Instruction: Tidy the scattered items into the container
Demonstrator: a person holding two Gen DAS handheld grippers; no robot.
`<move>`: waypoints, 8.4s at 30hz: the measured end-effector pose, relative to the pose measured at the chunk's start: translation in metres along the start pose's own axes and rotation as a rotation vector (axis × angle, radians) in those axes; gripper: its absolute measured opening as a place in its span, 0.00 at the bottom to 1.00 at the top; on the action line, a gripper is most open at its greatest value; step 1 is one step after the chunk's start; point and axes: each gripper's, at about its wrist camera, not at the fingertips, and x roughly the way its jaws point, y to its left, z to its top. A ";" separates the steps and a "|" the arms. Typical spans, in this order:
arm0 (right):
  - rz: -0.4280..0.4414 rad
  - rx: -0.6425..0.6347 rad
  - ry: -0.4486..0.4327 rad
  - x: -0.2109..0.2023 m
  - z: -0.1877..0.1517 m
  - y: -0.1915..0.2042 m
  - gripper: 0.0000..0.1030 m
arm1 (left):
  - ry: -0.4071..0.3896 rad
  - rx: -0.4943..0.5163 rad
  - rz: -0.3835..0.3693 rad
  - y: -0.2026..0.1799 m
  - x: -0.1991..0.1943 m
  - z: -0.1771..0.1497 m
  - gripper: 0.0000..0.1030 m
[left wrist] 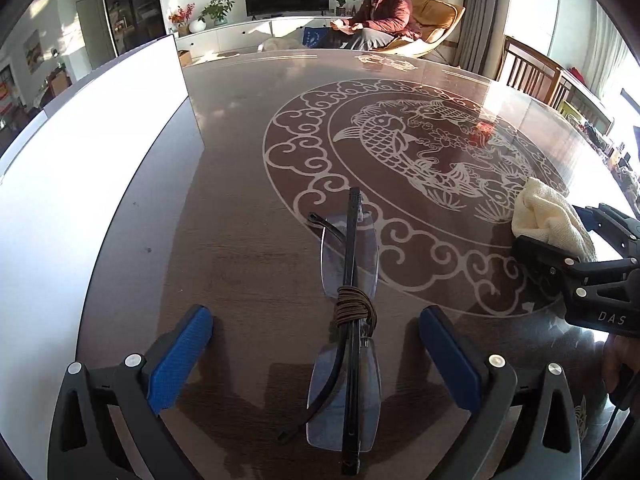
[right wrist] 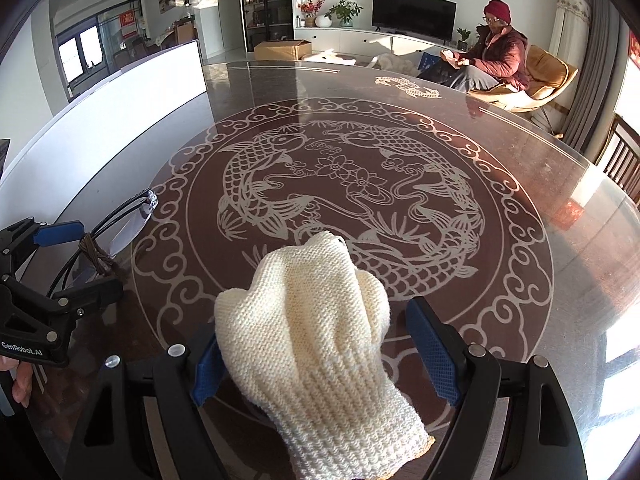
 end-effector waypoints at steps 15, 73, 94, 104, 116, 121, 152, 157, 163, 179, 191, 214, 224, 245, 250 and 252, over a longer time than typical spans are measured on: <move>0.000 0.001 0.000 0.000 0.000 0.000 0.80 | 0.013 -0.024 0.016 -0.002 0.001 -0.001 1.00; 0.002 0.002 0.000 -0.002 0.001 0.000 0.80 | 0.002 -0.018 0.012 0.001 -0.003 -0.002 1.00; 0.030 -0.042 0.000 -0.012 -0.017 -0.008 0.80 | 0.050 0.033 -0.023 -0.002 -0.009 -0.005 1.00; 0.030 -0.041 0.001 -0.013 -0.018 -0.007 0.80 | 0.033 0.032 -0.021 0.000 -0.009 -0.008 1.00; 0.032 -0.040 0.001 -0.013 -0.018 -0.007 0.80 | 0.079 0.083 -0.056 0.000 -0.005 -0.001 1.00; 0.099 -0.132 0.058 -0.013 -0.015 -0.010 0.82 | 0.076 0.121 -0.076 0.004 -0.008 -0.003 1.00; 0.256 0.006 -0.019 -0.088 -0.061 0.036 0.28 | -0.014 -0.024 -0.230 -0.002 -0.079 -0.049 0.09; 0.316 -0.062 -0.030 -0.094 -0.042 0.077 0.28 | -0.074 -0.119 -0.275 0.024 -0.114 -0.050 0.09; 0.423 -0.168 -0.124 -0.117 0.036 0.145 0.28 | -0.168 -0.202 -0.192 0.122 -0.171 -0.013 0.09; 0.521 -0.284 -0.025 0.012 0.216 0.357 0.64 | 0.074 -0.432 0.091 0.338 -0.081 0.057 0.38; 0.464 -0.158 -0.126 -0.019 0.201 0.293 0.68 | -0.079 -0.477 0.169 0.293 -0.136 0.035 0.80; -0.087 0.094 -0.009 -0.055 -0.058 -0.030 0.72 | -0.001 -0.021 0.076 -0.053 -0.005 0.008 1.00; -0.091 0.121 -0.002 -0.050 -0.052 -0.035 0.76 | -0.014 -0.052 0.037 -0.050 -0.001 0.007 1.00; 0.151 0.021 -0.091 -0.132 0.067 0.115 0.76 | -0.136 -0.335 0.365 0.076 -0.192 0.000 0.98; 0.240 -0.153 -0.139 -0.144 0.119 0.213 0.76 | -0.115 -0.440 0.490 0.148 -0.213 -0.008 0.98; 0.241 -0.203 -0.146 -0.142 0.130 0.242 0.76 | -0.095 -0.475 0.502 0.171 -0.214 -0.015 0.98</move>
